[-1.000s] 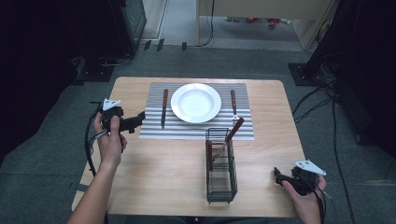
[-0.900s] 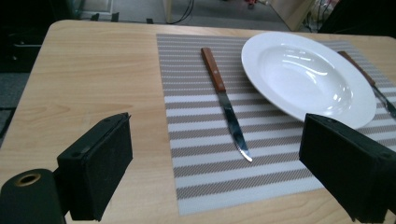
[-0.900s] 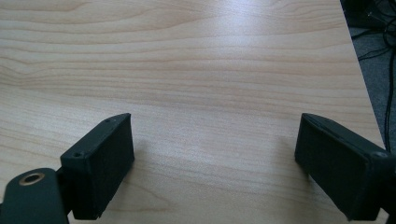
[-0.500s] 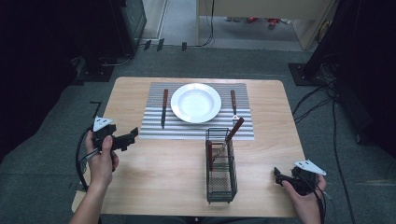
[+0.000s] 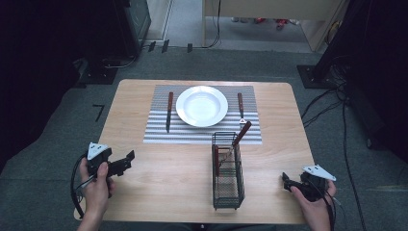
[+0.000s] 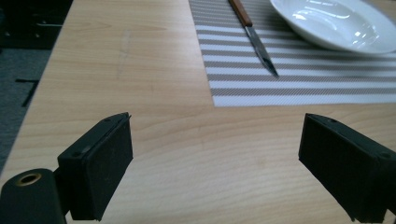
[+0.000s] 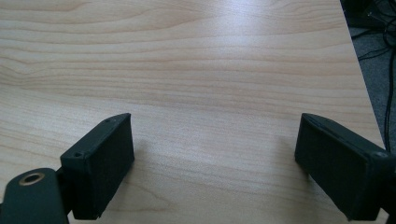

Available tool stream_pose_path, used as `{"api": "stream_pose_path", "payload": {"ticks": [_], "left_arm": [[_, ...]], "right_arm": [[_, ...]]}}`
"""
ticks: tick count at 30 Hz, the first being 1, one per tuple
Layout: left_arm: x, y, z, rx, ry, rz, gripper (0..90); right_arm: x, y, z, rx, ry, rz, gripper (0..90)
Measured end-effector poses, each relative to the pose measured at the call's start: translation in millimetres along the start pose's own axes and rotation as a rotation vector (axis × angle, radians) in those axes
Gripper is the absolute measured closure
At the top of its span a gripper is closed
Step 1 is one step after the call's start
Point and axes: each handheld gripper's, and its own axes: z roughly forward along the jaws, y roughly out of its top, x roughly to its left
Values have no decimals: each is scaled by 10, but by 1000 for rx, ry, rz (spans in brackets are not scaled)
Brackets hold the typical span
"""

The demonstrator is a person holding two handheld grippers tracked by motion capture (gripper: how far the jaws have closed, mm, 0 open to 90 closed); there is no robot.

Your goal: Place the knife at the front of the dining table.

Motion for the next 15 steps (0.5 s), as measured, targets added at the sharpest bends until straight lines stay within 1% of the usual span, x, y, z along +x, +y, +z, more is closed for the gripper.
{"api": "stream_pose_path", "payload": {"ticks": [3, 8, 10, 12, 14, 15], "left_arm": [[42, -79, -50, -9, 13, -3, 100], [125, -242, -85, 9, 21, -26, 100], [143, -303, -92, 12, 37, -34, 100], [167, -382, -98, 19, 44, -46, 100], [203, -465, -99, 37, 50, -67, 100], [222, -485, -103, 42, 55, -66, 100]], "right_arm": [[0, 0, 0, 0, 0, 0, 114], [0, 0, 0, 0, 0, 0, 114], [0, 0, 0, 0, 0, 0, 114], [0, 0, 0, 0, 0, 0, 114], [0, 0, 0, 0, 0, 0, 114], [0, 0, 0, 0, 0, 0, 114]]}}
